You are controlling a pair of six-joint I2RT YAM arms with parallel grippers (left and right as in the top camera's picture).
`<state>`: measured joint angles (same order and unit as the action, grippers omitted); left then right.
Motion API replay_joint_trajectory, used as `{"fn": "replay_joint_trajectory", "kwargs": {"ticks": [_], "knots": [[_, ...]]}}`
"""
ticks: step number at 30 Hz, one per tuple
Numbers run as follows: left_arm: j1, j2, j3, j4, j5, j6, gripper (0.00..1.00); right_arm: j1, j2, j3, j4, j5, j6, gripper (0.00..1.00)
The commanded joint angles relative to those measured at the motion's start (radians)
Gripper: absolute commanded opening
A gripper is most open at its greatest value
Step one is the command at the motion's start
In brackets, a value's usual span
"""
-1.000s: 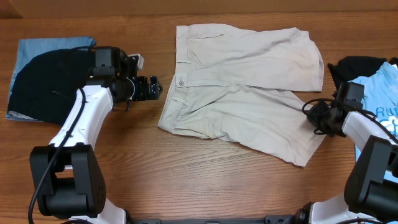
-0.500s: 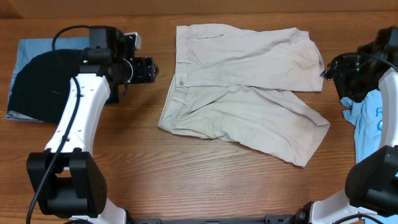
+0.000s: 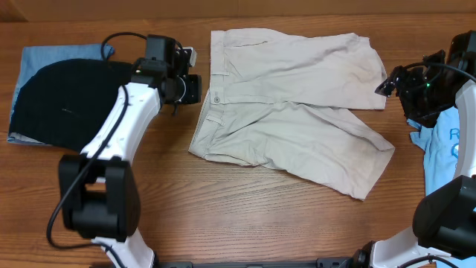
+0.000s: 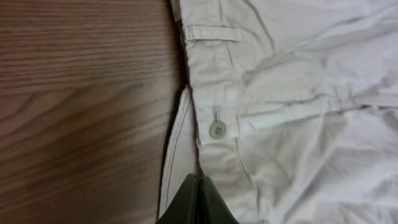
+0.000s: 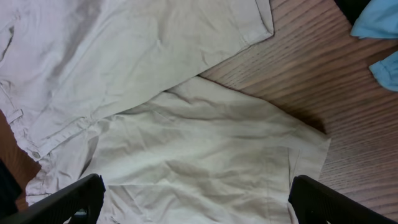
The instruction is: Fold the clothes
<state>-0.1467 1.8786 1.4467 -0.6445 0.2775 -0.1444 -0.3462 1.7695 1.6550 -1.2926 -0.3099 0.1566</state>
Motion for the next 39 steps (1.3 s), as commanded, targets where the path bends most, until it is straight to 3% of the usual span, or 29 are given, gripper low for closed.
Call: {"fn": "replay_joint_trajectory", "kwargs": {"ticks": [1,11,21,30,34,39], "knots": [[-0.005,0.094,0.020,0.074,0.090,-0.029,0.04,-0.001,-0.007,0.020,0.004,-0.006,-0.008,1.00],[-0.006,0.129,0.021,0.206,0.232,-0.074,0.04,-0.001,-0.007,0.020,0.004,-0.006,-0.008,1.00],[-0.052,0.283,0.021,0.243,0.194,-0.072,0.04,-0.001,-0.007,0.020,0.004,-0.006,-0.008,1.00],[-0.031,0.312,0.021,0.189,-0.172,-0.005,0.04,-0.001,-0.007,0.020,0.004,-0.006,-0.008,1.00],[0.004,0.312,0.021,0.158,-0.211,-0.013,0.04,-0.001,-0.007,0.020,0.004,-0.006,-0.008,1.00],[0.077,0.312,0.021,0.121,-0.203,-0.131,0.04,-0.001,-0.007,0.020,0.004,-0.006,-0.008,1.00]]}}
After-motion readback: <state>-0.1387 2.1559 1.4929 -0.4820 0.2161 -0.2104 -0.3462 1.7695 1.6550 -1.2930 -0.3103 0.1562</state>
